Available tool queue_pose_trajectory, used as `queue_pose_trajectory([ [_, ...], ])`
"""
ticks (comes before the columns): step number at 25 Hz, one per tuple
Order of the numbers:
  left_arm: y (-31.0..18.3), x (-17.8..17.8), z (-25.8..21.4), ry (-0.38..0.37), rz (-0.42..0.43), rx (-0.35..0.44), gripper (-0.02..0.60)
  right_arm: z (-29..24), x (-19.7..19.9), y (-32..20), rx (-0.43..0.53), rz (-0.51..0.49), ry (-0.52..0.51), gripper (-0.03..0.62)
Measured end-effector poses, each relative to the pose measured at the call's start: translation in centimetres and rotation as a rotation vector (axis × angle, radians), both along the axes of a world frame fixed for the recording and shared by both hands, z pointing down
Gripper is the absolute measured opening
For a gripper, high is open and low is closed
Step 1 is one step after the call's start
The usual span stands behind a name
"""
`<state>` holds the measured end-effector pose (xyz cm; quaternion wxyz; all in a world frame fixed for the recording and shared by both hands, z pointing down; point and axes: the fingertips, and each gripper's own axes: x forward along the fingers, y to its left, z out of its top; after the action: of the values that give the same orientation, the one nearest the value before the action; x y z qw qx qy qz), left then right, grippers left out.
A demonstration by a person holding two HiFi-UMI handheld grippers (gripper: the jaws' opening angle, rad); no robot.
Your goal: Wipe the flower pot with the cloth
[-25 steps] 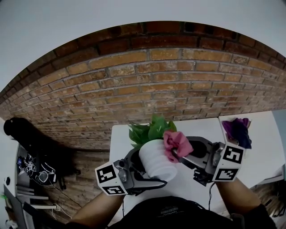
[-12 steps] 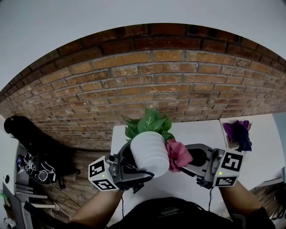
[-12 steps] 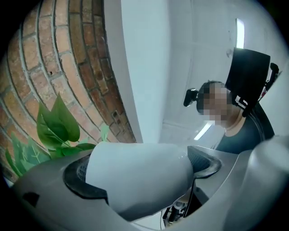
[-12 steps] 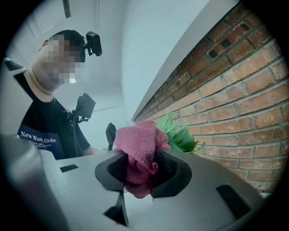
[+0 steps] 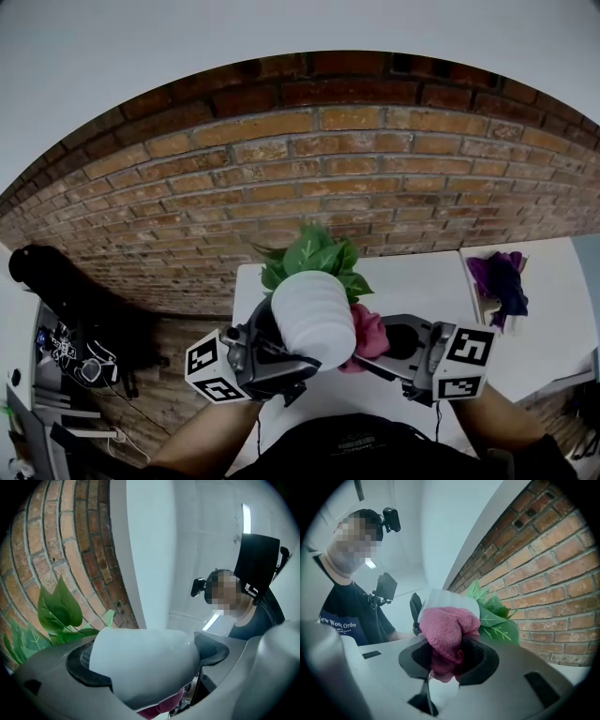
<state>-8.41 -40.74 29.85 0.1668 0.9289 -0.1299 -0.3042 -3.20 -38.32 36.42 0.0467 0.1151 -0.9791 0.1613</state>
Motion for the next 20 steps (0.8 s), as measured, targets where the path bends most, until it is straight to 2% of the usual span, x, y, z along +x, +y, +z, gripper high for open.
queue_pose_trajectory([
  [3, 0.2, 0.4, -0.1, -0.045, -0.015, 0.037, 0.566, 0.8, -0.5, 0.2, -0.025, -0.012, 0.013, 0.1],
  [5, 0.6, 1.0, -0.2, -0.103, -0.023, 0.089, 0.566, 1.4, -0.7, 0.3, -0.047, -0.023, 0.02, 0.1],
  [10, 2.8, 3.0, 0.6, -0.344, -0.007, 0.293, 0.565, 3.1, -0.8, 0.8, -0.12, -0.07, 0.014, 0.1],
  [13, 3.8, 3.6, 1.8, -0.46, 0.031, 0.351, 0.563, 3.5, 0.0, 0.6, -0.137, -0.083, 0.01, 0.1],
  [17, 4.5, 3.5, 3.7, -0.593, 0.063, 0.414, 0.561, 2.6, 1.4, -0.4, -0.105, -0.063, 0.015, 0.1],
  [20, 4.9, 3.9, 5.8, -0.736, 0.089, 0.477, 0.561, 1.1, 2.2, -1.0, -0.064, -0.054, 0.021, 0.1],
])
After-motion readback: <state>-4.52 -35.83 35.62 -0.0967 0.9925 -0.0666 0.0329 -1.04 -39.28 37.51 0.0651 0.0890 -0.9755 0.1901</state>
